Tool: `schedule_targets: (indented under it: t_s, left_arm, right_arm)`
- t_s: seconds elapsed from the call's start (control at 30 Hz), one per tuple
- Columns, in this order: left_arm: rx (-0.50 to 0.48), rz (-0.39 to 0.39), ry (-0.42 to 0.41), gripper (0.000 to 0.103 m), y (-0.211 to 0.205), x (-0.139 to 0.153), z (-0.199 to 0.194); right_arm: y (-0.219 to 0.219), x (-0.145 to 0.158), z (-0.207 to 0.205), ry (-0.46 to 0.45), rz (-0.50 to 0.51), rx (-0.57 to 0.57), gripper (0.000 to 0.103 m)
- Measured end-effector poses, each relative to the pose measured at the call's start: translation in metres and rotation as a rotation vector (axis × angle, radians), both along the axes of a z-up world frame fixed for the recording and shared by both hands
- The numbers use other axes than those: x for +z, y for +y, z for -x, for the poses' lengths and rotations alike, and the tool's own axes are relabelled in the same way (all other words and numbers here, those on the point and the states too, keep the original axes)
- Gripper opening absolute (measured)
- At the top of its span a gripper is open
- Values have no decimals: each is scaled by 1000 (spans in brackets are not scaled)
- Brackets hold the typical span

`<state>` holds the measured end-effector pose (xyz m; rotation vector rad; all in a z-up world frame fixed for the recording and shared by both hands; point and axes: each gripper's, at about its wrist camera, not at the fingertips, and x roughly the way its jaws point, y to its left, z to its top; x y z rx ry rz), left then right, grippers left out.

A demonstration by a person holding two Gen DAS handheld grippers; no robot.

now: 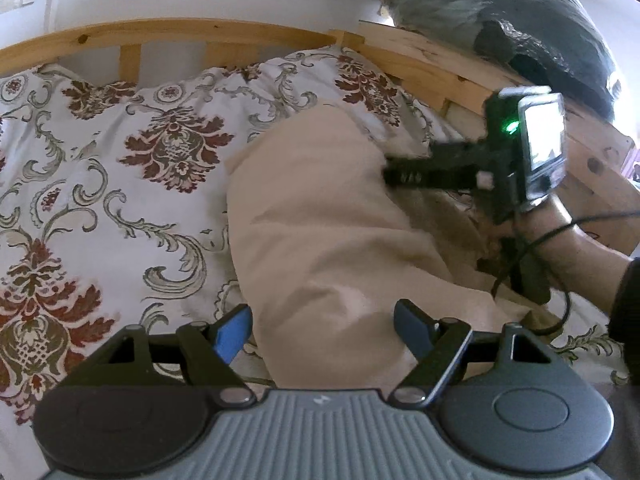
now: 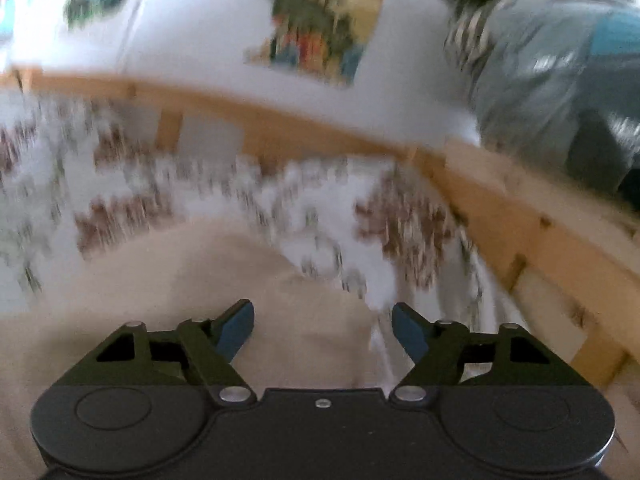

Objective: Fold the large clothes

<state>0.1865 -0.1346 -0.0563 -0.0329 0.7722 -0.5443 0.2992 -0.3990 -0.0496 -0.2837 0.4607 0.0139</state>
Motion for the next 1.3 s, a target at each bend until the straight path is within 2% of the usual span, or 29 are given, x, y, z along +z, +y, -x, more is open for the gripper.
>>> schedule_targets:
  t_s: [0.1,0.27,0.37,0.47,0.5,0.57,0.63,0.7,0.83,1.07,1.17,1.23,1.3]
  left_arm:
    - [-5,21,17,81,1,-3,-2]
    - [-3,36,40,81,3,-5,-5]
    - [4,26,42,81,2,-6,-4]
    - [5,26,41,81,1,-6,-4]
    - [5,27,41,81,1,-6,-4]
    - [4,29,42,81,1,-6,-5]
    - [3,32,46,81,2,-7,-5]
    - [-3,39,49,82,2,-8,-6]
    - [-11,28,27,83,0,-9,-4]
    - [-23,25,-12,85,0,-9,-2]
    - [-6,25,-49,86,4,-7,2]
    - [3,22,-64,86,5,-3,4]
    - [-3,28,-63,86,6,0,3]
  right_arm:
    - [-11,-19,-8,87,-22,-34,75]
    - [-14,-28,-10,125,-10,-49,75]
    - [-9,-13,3,52,18,-70,70]
    - [1,15,21,-93,25,-37,72]
    - [7,24,27,-140,17,-14,76]
    - [17,31,32,-175,12,53,79]
    - [27,24,28,-139,34,129,77]
    - [32,7,16,-60,66,135,69]
    - [26,-13,6,26,23,124,68]
    - [21,-33,3,57,-13,110,69]
    - [8,-19,9,57,-101,106,71]
    - [-4,1,18,47,-186,83,77]
    - [-17,29,41,-21,-238,40,93]
